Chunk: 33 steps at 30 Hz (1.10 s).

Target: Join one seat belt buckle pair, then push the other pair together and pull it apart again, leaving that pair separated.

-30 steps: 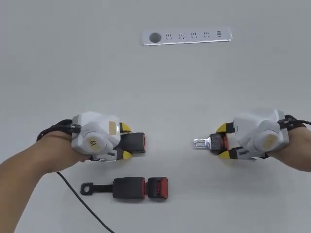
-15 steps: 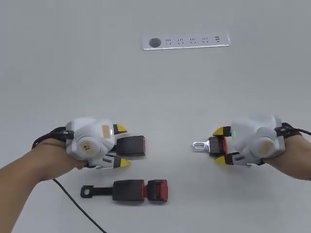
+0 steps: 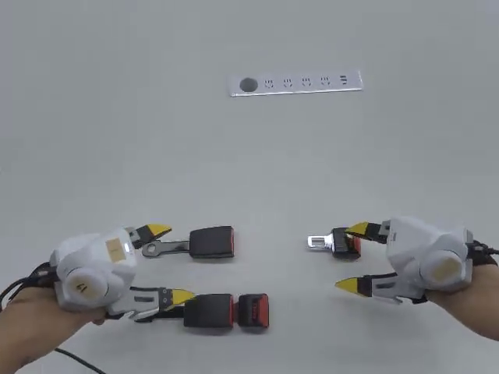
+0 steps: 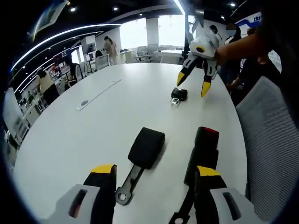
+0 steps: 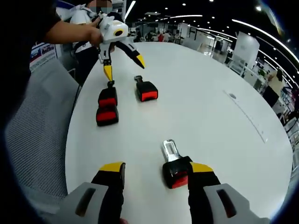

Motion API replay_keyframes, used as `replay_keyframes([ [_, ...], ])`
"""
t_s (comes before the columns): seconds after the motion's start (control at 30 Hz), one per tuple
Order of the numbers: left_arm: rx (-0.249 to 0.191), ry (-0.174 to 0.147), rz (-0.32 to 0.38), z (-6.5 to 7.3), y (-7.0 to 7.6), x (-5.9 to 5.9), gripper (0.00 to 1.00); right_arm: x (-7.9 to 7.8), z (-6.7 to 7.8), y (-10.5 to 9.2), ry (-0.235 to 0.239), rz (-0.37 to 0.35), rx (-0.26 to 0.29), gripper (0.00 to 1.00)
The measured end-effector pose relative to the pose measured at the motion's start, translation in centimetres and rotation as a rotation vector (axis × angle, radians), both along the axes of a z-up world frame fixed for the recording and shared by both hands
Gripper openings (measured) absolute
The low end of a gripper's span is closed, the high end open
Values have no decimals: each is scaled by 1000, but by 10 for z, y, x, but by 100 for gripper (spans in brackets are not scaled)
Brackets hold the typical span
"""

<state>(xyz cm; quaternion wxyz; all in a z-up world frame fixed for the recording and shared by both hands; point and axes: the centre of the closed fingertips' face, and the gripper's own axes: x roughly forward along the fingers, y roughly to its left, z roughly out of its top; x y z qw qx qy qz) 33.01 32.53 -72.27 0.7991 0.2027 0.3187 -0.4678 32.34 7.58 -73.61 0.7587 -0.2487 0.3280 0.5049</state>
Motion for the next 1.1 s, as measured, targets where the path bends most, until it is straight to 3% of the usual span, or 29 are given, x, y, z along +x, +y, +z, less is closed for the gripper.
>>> replay_keyframes([
  [0.07, -18, 11, 50, 3, 7, -6, 74, -6, 6, 2, 2, -69, 48, 57],
  [0.13, -19, 12, 71, 3, 14, -13, 81, -14, 7, -1, 7, -102, 47, 61],
  [0.27, -17, 7, 100, 7, 23, -27, 83, -28, 13, -3, 9, -159, 70, 69],
  [0.6, -32, -26, 153, 17, 32, -47, 90, -49, 28, -14, -50, -238, 66, 84],
  [0.97, -39, -41, 189, 27, 39, -62, 97, -58, 37, -28, -70, -311, 68, 99],
  [1.1, -50, -42, 193, 31, 37, -70, 100, -61, 39, -28, -69, -319, 61, 99],
])
